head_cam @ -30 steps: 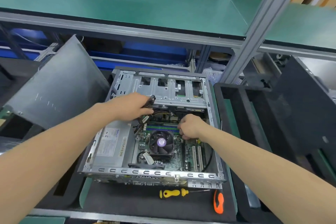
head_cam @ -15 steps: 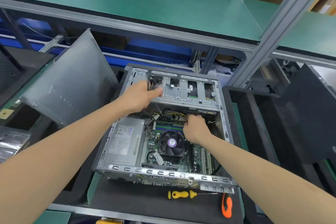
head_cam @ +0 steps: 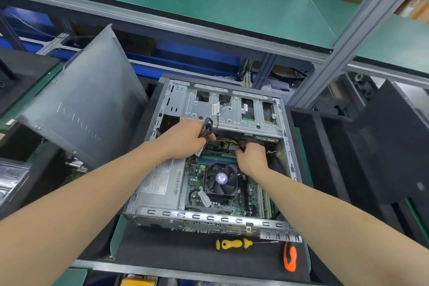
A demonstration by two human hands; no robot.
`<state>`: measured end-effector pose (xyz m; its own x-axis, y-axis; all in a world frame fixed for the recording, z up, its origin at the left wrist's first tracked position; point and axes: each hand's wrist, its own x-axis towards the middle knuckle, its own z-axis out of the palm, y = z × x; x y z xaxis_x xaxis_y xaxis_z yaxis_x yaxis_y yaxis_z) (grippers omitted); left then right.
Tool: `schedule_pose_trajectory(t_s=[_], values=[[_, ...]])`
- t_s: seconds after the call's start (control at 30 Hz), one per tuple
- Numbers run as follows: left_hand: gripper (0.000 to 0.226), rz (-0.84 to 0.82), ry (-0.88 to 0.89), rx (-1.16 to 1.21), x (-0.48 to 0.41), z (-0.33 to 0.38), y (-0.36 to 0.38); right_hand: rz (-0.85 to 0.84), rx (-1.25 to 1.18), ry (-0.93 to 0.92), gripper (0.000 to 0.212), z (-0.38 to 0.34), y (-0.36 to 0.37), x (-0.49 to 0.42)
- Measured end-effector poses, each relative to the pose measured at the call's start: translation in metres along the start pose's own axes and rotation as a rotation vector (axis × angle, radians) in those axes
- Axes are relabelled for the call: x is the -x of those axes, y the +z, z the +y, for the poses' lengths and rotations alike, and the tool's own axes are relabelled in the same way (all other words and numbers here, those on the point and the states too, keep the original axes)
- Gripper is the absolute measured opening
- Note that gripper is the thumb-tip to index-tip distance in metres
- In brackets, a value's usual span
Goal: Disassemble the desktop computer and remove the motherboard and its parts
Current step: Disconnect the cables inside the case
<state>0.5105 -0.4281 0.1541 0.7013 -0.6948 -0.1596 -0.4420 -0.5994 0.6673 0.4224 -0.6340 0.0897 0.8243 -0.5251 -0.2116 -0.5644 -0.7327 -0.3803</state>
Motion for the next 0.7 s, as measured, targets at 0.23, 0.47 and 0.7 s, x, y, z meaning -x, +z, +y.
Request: schedule_pose_trajectory(t_s=[0.23, 0.47, 0.7], values=[[0.016, -0.218, -0.047, -0.325, -0.016, 0.006, 0.004, -0.145, 0.118, 0.062, 0.041, 0.004, -0.001, -0.017], [0.027, -0.157, 0.054, -0.378, -0.016, 0.006, 0.013, -0.246, 0.128, 0.106, 0.057, 0.001, -0.005, -0.026], [0.014, -0.477, 0.049, -0.602, -0.025, 0.024, 0.027, -0.158, -0.055, 0.196, 0.042, -0.003, -0.005, -0.022]])
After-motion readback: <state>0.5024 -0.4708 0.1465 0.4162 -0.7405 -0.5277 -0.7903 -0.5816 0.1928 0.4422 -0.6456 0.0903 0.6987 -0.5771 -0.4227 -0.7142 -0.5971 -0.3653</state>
